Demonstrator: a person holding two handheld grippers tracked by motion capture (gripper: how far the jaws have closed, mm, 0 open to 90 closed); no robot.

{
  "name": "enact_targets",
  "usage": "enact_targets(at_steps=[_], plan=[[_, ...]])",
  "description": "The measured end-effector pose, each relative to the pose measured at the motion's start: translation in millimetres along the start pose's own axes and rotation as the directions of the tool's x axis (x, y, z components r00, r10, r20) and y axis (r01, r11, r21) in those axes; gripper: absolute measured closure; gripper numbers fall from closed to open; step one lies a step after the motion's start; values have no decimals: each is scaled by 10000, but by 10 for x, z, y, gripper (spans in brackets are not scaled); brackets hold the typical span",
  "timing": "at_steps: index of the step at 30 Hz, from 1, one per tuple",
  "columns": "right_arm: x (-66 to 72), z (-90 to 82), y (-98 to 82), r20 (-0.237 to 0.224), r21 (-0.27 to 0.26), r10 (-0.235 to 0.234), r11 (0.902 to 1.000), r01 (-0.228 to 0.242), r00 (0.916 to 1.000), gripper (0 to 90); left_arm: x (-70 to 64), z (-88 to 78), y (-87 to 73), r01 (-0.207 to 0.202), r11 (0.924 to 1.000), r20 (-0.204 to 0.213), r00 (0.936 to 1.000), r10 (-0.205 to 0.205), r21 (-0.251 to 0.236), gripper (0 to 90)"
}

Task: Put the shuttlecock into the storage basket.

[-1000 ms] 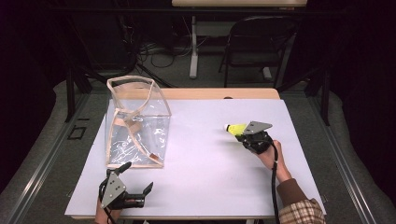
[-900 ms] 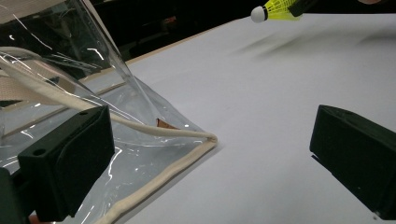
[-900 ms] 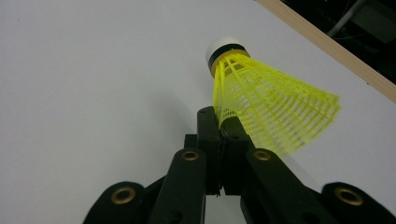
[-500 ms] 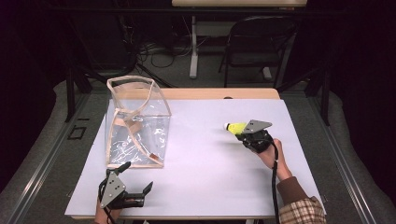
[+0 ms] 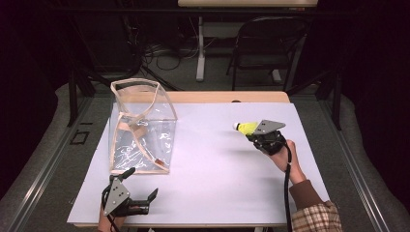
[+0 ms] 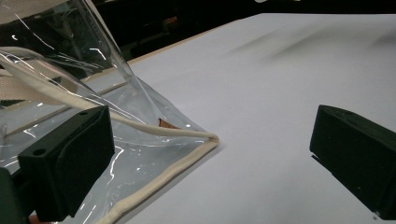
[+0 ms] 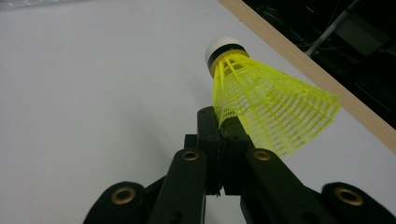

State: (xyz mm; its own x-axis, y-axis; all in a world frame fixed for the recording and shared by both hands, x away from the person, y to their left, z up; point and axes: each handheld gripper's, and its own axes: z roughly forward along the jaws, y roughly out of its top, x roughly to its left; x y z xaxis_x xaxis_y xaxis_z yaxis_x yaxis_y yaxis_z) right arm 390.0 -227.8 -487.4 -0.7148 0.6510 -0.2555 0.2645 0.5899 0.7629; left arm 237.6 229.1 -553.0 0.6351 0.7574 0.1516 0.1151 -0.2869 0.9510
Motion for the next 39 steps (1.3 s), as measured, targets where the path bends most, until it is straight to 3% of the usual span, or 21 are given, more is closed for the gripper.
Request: enact_targets(at_steps=[39], plan=[[-11,-133,228,69,-295,-191,9994,193,9998,892,2,-1,1,9,10000,-13,10000,-9,-6,0]])
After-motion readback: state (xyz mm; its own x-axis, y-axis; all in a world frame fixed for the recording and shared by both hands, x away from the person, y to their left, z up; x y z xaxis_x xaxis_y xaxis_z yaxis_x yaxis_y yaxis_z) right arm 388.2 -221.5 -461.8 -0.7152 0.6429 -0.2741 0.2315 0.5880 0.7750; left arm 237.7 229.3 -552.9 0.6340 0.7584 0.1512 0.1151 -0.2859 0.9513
